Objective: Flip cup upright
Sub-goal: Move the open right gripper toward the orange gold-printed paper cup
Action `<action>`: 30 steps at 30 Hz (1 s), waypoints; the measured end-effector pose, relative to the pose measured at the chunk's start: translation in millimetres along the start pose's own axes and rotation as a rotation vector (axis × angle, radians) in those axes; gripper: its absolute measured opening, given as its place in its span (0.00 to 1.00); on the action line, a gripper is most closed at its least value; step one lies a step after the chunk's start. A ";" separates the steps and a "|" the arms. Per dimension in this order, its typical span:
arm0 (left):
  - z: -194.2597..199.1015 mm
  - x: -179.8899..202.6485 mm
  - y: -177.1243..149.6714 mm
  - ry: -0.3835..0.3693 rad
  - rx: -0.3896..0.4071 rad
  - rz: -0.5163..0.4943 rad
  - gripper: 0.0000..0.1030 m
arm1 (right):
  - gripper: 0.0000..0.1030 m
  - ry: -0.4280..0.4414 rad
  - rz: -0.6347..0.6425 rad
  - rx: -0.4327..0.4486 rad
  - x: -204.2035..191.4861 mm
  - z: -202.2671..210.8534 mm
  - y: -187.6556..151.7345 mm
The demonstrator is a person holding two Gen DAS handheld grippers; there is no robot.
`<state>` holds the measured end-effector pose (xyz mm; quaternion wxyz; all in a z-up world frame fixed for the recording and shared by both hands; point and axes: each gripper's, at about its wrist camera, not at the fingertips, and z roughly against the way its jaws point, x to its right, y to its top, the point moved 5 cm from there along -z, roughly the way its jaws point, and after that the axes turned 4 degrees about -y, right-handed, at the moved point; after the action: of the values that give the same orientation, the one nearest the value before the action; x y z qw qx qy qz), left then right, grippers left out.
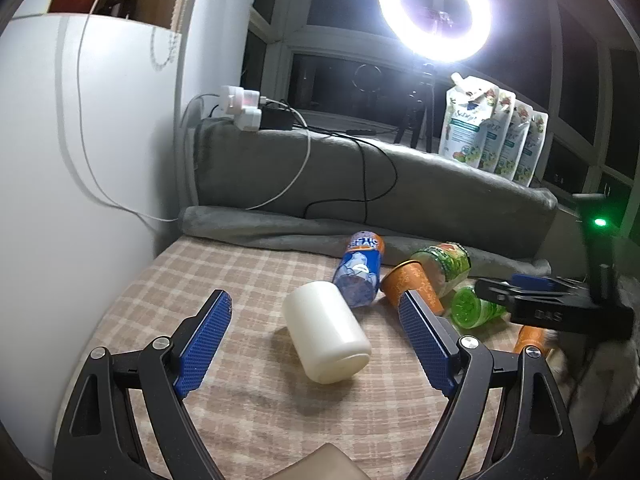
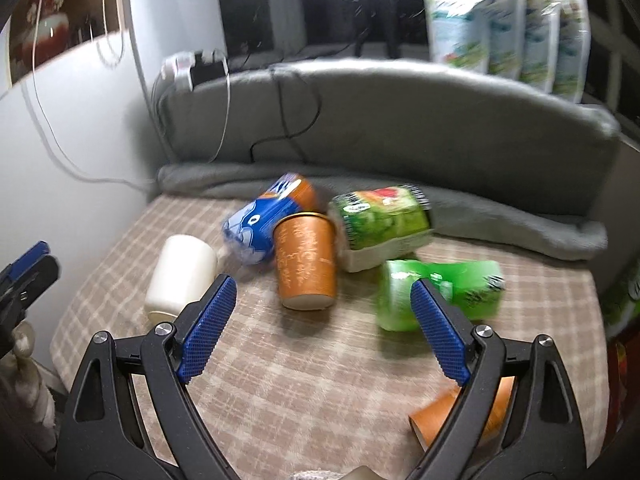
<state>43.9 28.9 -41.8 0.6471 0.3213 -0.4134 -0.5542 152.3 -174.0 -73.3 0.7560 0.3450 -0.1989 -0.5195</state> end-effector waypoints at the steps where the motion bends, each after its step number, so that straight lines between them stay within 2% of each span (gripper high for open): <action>1: -0.1 -2.1 0.2 0.003 0.000 0.004 0.83 | 0.89 0.019 0.006 -0.023 -2.6 -6.9 2.6; 2: 0.0 -4.0 0.3 0.007 0.000 0.007 0.83 | 0.89 0.046 0.017 -0.055 -6.9 -17.3 5.0; 7: 0.6 -9.8 0.0 0.017 0.000 0.023 0.83 | 0.88 0.073 0.051 -0.158 -17.3 -53.9 9.9; 12: 0.8 -14.4 1.3 0.023 0.003 0.035 0.83 | 0.79 0.071 0.029 -0.268 -12.6 -88.9 10.6; 25: 0.6 -17.4 0.5 0.021 0.003 0.051 0.83 | 0.78 0.039 0.024 -0.350 -11.3 -121.7 7.1; 30: 1.0 -20.4 0.1 0.024 0.002 0.055 0.83 | 0.68 0.031 0.023 -0.362 -9.6 -127.9 6.0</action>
<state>42.2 49.0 -45.0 0.6667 0.3169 -0.4148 -0.5321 236.8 -123.5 -155.7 0.8146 0.2088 -0.0944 -0.5329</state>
